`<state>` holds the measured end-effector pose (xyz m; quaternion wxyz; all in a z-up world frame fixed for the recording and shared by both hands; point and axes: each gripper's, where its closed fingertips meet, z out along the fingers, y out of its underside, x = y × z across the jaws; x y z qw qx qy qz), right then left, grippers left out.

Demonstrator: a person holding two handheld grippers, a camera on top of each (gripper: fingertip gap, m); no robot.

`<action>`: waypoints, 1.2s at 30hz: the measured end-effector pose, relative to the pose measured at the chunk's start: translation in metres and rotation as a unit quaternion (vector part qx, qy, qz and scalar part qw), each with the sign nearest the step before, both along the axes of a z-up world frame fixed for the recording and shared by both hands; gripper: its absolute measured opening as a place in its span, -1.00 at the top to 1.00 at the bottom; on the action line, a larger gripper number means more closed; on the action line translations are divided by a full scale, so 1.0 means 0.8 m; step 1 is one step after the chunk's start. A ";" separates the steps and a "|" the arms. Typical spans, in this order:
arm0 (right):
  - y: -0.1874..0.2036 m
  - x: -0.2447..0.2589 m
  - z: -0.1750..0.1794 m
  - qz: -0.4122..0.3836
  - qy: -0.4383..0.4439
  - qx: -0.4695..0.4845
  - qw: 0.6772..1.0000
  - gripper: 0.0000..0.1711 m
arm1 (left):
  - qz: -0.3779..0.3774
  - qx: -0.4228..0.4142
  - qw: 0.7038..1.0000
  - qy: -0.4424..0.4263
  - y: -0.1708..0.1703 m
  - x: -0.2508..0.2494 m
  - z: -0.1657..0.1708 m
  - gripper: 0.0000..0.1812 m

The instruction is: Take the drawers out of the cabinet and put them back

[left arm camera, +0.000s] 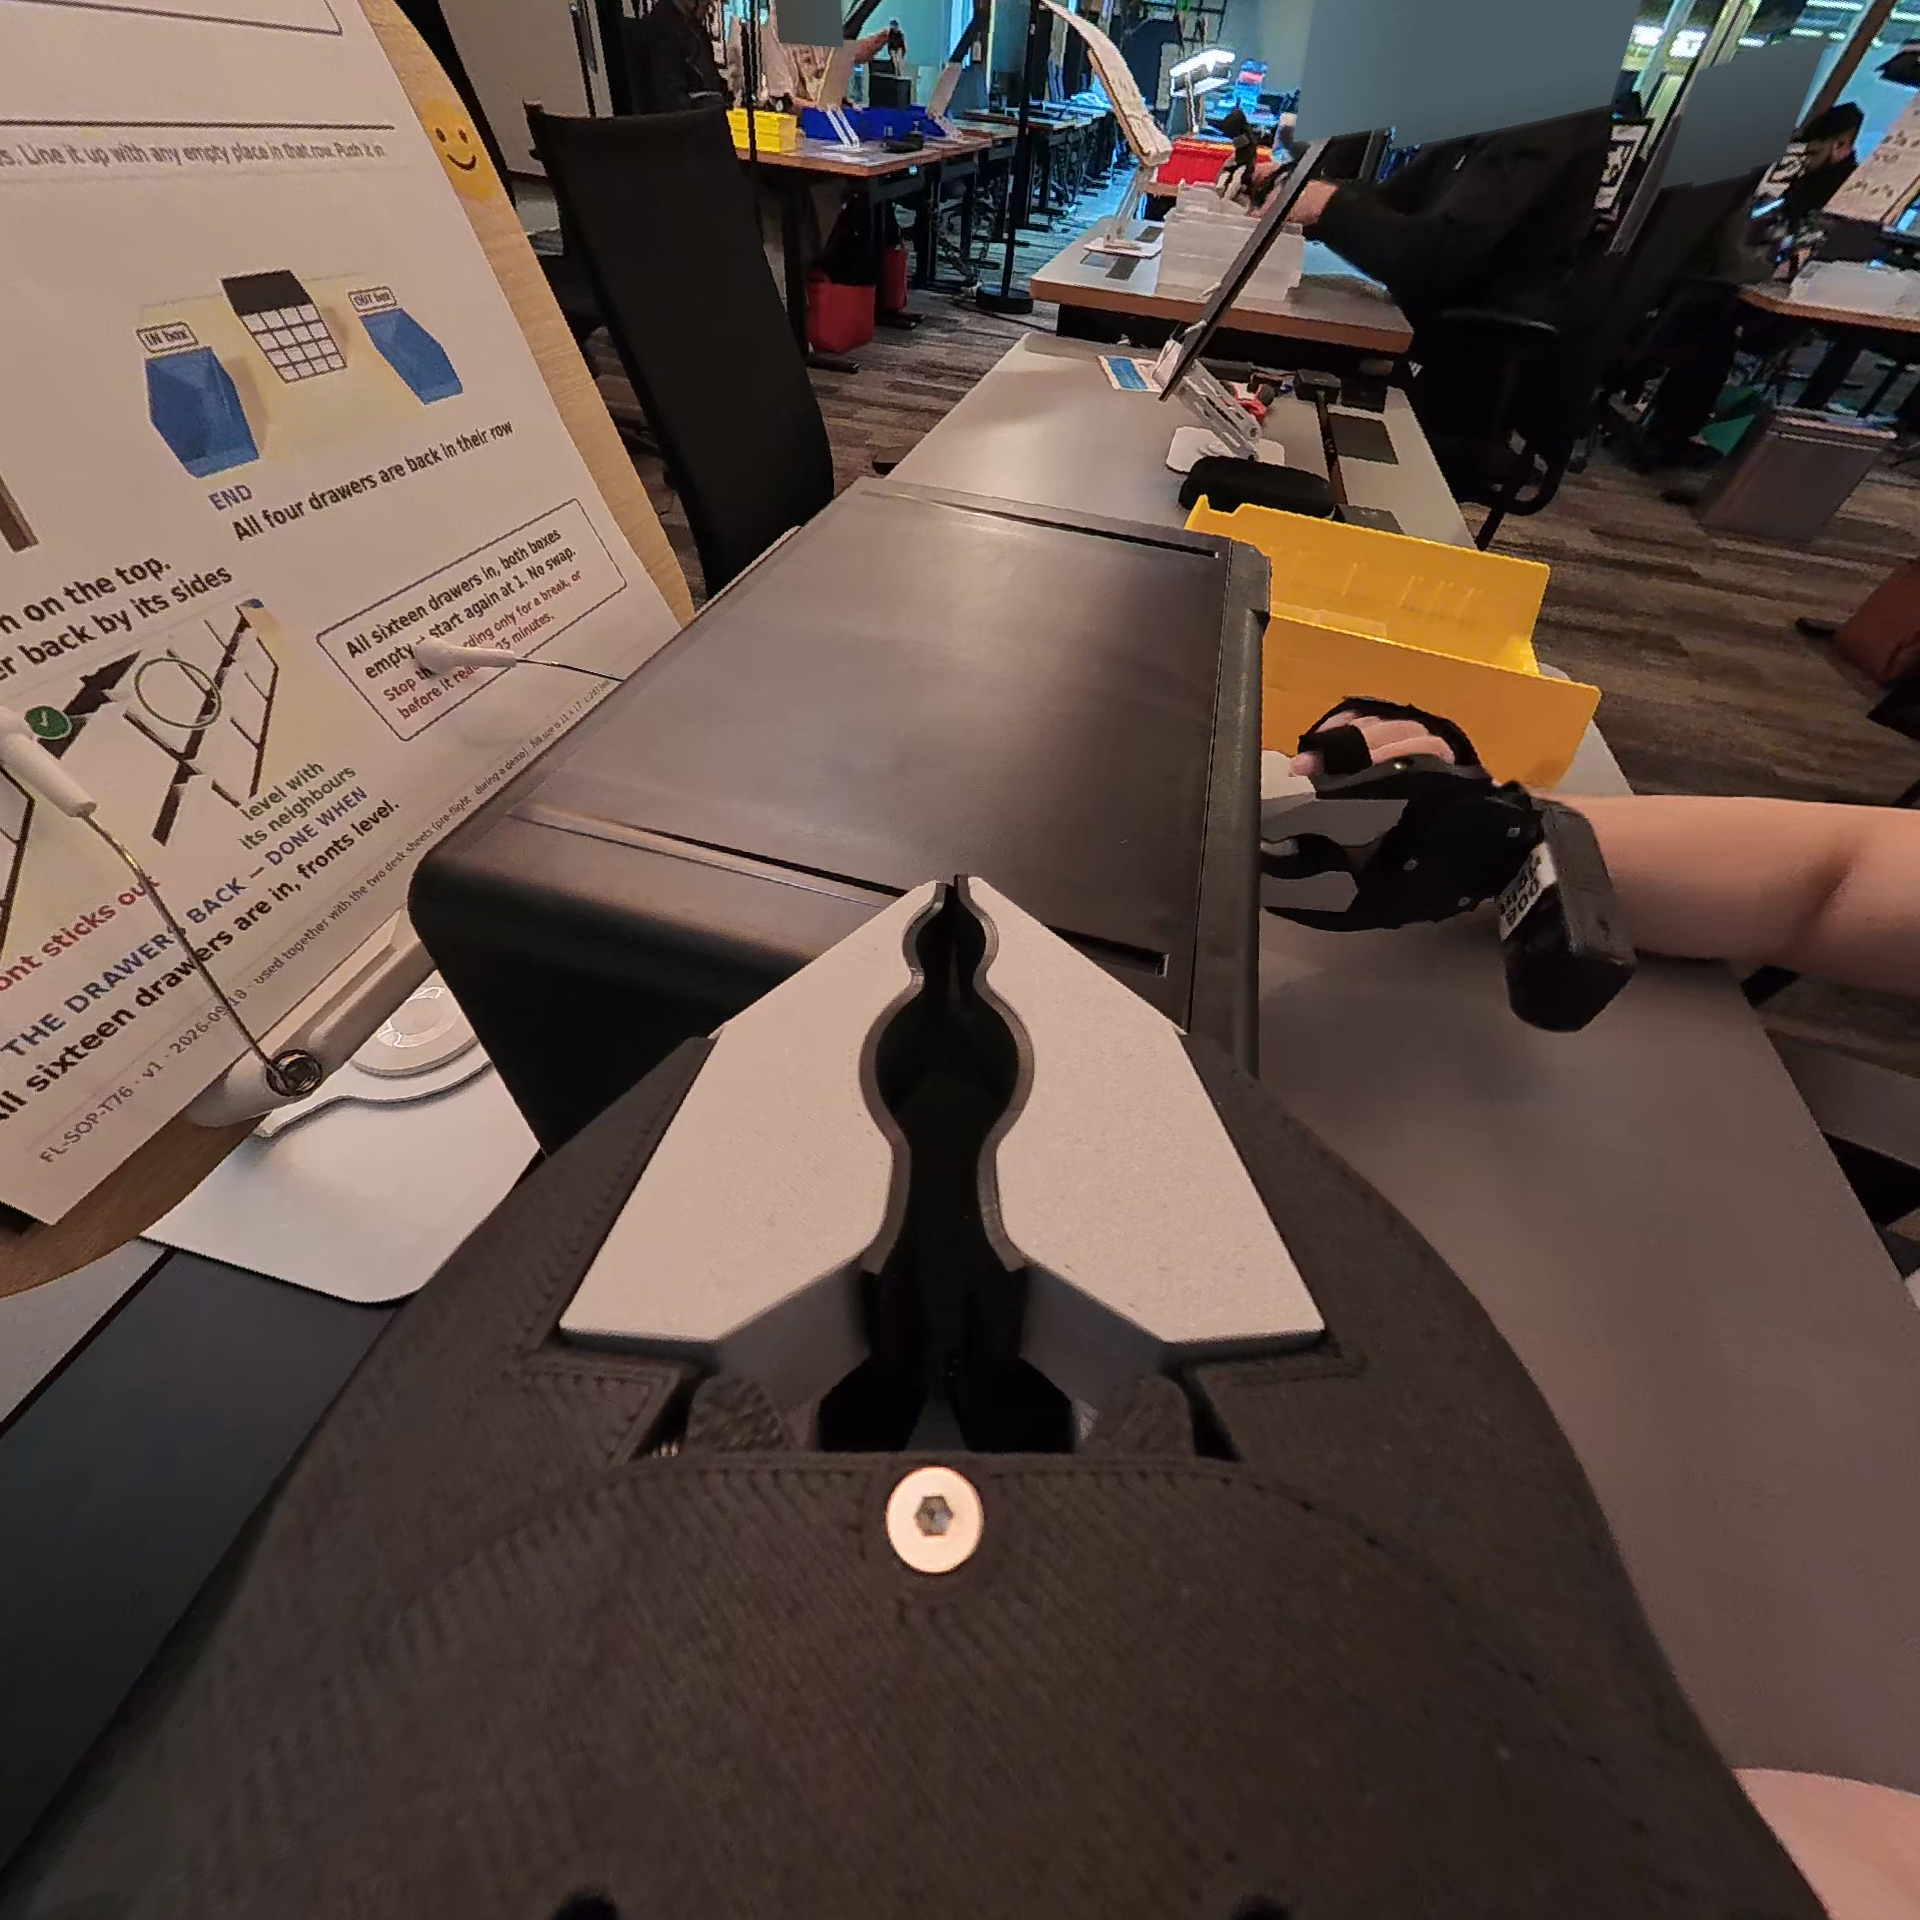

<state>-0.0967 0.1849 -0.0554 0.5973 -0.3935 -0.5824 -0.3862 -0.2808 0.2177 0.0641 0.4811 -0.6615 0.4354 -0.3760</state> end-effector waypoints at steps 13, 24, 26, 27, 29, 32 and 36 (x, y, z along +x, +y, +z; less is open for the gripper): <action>-0.085 -0.007 -0.019 0.055 0.014 -0.178 0.982 0.60 | -0.002 0.000 1.000 -0.001 -0.001 0.000 0.000 1.00; -0.047 -0.007 -0.031 0.007 -0.044 -0.444 0.895 0.76 | -0.002 -0.001 1.000 -0.002 -0.001 0.000 0.000 1.00; -0.054 -0.008 -0.033 0.011 -0.062 -0.472 0.879 0.79 | -0.003 -0.002 1.000 -0.002 -0.001 0.000 0.000 1.00; -0.060 -0.007 -0.034 0.008 -0.066 -0.493 0.868 0.80 | -0.003 -0.002 1.000 -0.002 -0.001 0.000 0.000 1.00; -0.083 -0.004 -0.039 0.006 -0.074 -0.553 0.830 0.82 | -0.004 -0.002 1.000 -0.003 -0.001 0.000 0.000 1.00; -0.126 0.001 -0.044 0.007 -0.087 -0.636 0.767 0.85 | -0.004 -0.002 1.000 -0.003 -0.001 0.000 0.000 1.00; -0.161 0.002 -0.041 0.020 -0.094 -0.681 0.726 0.85 | -0.003 -0.001 1.000 -0.002 -0.001 0.001 0.000 1.00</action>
